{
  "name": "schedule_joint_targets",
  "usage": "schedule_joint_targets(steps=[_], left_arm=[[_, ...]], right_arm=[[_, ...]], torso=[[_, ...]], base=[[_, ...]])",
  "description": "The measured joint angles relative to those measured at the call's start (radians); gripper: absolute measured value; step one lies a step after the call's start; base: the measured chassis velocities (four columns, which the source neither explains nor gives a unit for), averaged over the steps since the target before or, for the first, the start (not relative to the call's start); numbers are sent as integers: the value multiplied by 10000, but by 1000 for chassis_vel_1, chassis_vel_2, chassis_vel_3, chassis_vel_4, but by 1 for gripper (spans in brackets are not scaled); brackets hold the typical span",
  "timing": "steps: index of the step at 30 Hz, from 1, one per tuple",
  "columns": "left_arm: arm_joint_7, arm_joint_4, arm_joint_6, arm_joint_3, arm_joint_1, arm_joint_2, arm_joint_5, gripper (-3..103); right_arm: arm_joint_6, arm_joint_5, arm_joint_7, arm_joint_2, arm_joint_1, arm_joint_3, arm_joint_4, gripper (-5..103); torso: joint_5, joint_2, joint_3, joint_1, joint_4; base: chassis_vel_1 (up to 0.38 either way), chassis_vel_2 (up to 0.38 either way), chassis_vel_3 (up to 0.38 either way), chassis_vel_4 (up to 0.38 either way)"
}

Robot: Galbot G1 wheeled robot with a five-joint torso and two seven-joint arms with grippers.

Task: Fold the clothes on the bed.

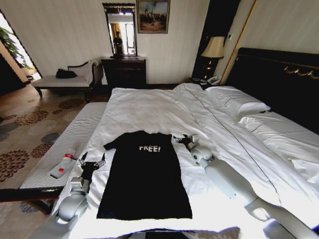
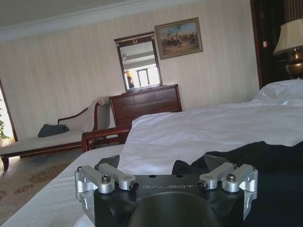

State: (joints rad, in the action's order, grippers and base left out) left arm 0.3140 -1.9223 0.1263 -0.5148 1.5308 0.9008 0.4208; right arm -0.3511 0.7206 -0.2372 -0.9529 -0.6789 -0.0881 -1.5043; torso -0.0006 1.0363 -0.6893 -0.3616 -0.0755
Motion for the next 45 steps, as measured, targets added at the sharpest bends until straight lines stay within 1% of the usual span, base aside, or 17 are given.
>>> schedule_joint_targets(steps=[3, 6, 7, 10, 16, 18, 21, 23, 26, 28, 30, 32, 33, 36, 41, 43, 45], left_arm=[[7, -26, -5, -16, 18, 0, 0, 100], [10, -92, -10, -168, 148, -22, -1, 100], [10, -92, -10, -168, 148, -22, -1, 100], [6, -121, -10, -262, 250, -19, -1, 100], [-3, -143, -23, -122, 236, 20, -48, 100], [-3, -140, -46, -39, 180, 19, -46, 100], [31, -48, -137, 96, 14, 20, 123, 100], [90, 87, -239, 167, -183, 17, 399, 100], [261, 606, -662, 365, -837, -43, 1420, 100], [302, 742, -757, 423, -987, -50, 1652, 100], [482, 1473, -1121, 747, -1830, -54, 2646, 100], [599, 1862, -1361, 1021, -2419, -53, 3211, 100], [599, 1862, -1361, 1021, -2419, -53, 3211, 100], [693, 2410, -1646, 1499, -3395, -51, 3859, 100], [689, 2788, -1909, 1699, -4008, -32, 4477, 100], [686, 2944, -2072, 1614, -4085, -35, 4751, 100], [703, 3124, -2140, 1582, -4223, -37, 4953, 100]], right_arm=[[32, -195, 42, -42, -84, -74, -2, 100], [150, -851, 159, -67, -389, -372, -229, 100], [150, -851, 159, -67, -389, -372, -229, 100], [346, -1587, 324, 56, -798, -547, -674, 100], [550, -2259, 571, 372, -1608, -559, -1384, 100], [647, -2364, 593, 428, -1776, -452, -1463, 100], [706, -2060, 424, 461, -1993, -38, -1693, 100], [707, -1558, 182, 488, -2090, 371, -1879, 100], [796, -912, -13, 691, -2438, 1481, -2056, 100], [816, -846, -28, 735, -2535, 1710, -2074, 100], [848, -548, -70, 872, -3108, 2743, -2182, 100], [853, -446, -78, 935, -3553, 3350, -2313, 100], [853, -446, -78, 935, -3553, 3350, -2313, 100], [858, -438, -80, 951, -4341, 4245, -2532, 100], [814, -443, -130, 880, -4796, 4614, -2688, 100], [773, -451, -161, 879, -4840, 4608, -2731, 100], [739, -452, -177, 906, -5004, 4702, -2816, 100]], torso=[[1, 0, 0, 0, 1], [2, 0, 0, 0, 1], [2, 0, 0, 0, 1], [-1, 0, 0, 0, 0], [1, 0, 0, 0, -2], [1, 0, 0, 0, -3], [2, 0, 0, 0, -3], [2, 0, 0, 1, 2], [1, -1, 0, 0, 2], [1, 0, 0, 0, 0], [2, -1, 0, 0, -5], [1, -1, -1, -1, -5], [1, -1, -1, -1, -5], [0, -2, -1, 0, -5], [3, -2, 0, 0, -9], [1, -3, -1, -1, 5], [3, -2, -2, 0, 10]], base=[[0, 0, 0, 0], [0, 0, 0, 0], [0, 0, 0, 0], [0, 0, 0, 0], [0, 0, 0, 0], [0, 0, 0, 0], [0, 0, 0, 0], [0, 0, 0, 0], [0, 0, 0, 0], [0, 0, 0, 0], [0, 0, 0, 0], [0, 0, 0, 0], [0, 0, 0, 0], [0, 0, 0, 0], [0, 0, 0, 0], [0, 0, 0, 0], [0, 0, 0, 0]])
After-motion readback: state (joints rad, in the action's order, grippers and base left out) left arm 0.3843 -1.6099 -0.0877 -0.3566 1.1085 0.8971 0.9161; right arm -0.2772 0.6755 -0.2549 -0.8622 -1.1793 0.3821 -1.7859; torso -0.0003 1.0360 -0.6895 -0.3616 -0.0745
